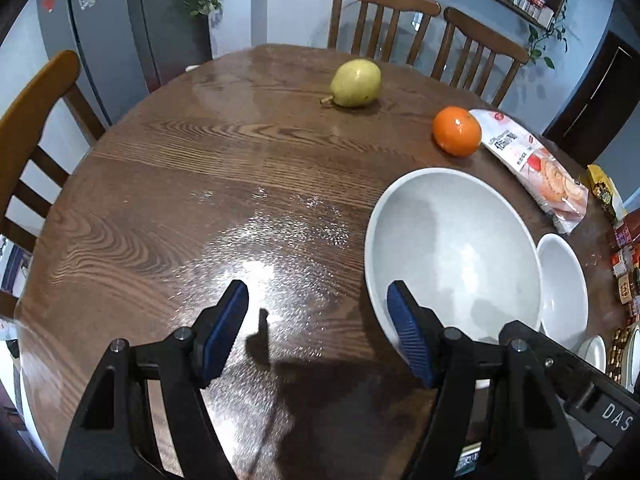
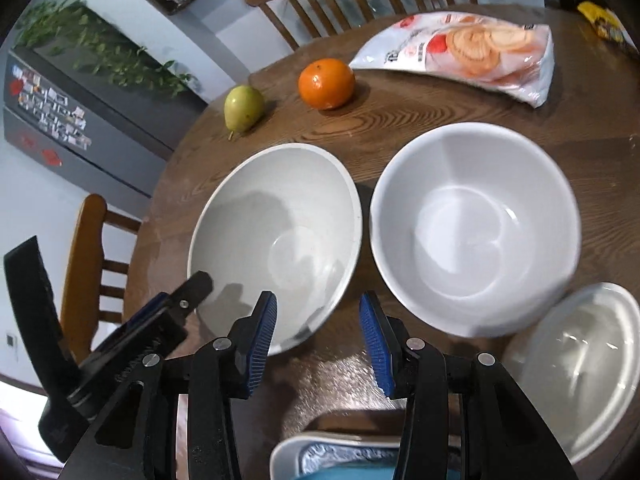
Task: Organize plates and bowls
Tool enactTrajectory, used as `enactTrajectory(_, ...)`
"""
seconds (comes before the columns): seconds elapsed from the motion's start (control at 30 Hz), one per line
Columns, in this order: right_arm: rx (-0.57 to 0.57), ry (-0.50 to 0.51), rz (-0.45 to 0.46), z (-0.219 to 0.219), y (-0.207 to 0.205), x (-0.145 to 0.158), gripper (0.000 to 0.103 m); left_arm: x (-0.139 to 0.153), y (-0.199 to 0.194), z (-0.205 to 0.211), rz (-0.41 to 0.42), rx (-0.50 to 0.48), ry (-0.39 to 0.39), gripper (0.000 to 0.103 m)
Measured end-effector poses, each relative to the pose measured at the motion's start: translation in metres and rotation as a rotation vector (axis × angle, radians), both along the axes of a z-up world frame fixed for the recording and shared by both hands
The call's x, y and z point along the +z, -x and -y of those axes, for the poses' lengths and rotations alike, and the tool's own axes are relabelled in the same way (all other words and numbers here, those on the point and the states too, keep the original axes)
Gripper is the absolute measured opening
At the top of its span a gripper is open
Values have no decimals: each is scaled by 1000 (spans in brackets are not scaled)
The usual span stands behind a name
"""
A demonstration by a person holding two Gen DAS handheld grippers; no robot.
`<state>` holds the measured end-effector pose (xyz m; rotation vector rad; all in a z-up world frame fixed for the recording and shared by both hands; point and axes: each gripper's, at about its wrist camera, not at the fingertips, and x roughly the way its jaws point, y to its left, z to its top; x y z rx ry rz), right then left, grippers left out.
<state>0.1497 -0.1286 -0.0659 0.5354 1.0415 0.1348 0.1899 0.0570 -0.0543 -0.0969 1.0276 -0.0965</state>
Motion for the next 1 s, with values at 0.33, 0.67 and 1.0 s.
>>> enactTrajectory(0.33, 6, 10, -10, -3, -9, -6, 22, -4, -4, 8, -8, -63, 18, 23)
enactTrajectory(0.67, 27, 20, -5, -7, -4, -1, 20, -2, 8, 12, 15, -83, -12, 12)
enactTrajectory(1.0, 103, -9, 26, -24, 20, 15, 20, 22, 50, -8, 83, -52, -51, 12)
